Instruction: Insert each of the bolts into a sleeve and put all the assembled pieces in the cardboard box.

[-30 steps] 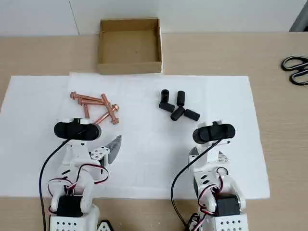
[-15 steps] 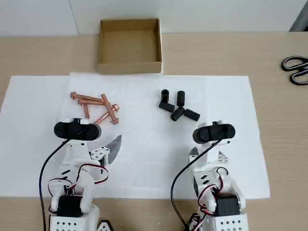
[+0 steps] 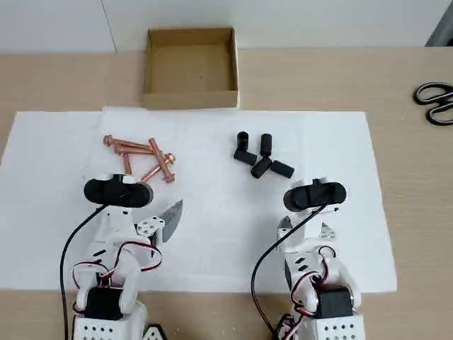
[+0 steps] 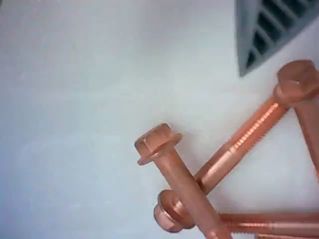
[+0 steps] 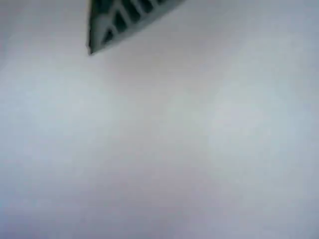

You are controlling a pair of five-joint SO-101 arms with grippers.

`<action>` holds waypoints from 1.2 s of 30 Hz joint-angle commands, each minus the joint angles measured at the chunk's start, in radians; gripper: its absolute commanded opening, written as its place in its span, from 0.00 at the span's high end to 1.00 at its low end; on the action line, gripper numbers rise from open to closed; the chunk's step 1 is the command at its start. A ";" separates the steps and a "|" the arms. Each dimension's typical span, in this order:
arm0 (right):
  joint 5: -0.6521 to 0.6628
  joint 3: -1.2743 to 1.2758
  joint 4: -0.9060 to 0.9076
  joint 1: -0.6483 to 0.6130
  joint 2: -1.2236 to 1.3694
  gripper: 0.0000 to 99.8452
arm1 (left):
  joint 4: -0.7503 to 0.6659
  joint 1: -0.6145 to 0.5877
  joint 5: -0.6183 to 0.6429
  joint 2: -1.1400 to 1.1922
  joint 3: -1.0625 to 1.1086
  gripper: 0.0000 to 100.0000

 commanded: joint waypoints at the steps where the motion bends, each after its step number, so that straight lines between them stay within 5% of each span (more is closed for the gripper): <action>1: 0.009 -0.018 -0.010 0.022 -0.010 0.82 | 0.015 -0.014 0.000 -0.011 -0.007 0.69; 10: 0.009 -0.419 0.222 0.124 0.002 0.82 | 0.107 -0.199 -0.005 -0.008 -0.282 0.69; 19: 0.009 -0.638 0.088 0.122 0.088 0.82 | 0.192 -0.204 -0.005 0.232 -0.552 0.69; 25: 0.006 -0.922 0.114 0.122 0.518 0.82 | 0.236 -0.204 -0.005 0.724 -0.839 0.69; 36: 0.009 -1.725 0.570 0.120 1.477 0.82 | 0.299 -0.203 0.000 1.192 -1.148 0.69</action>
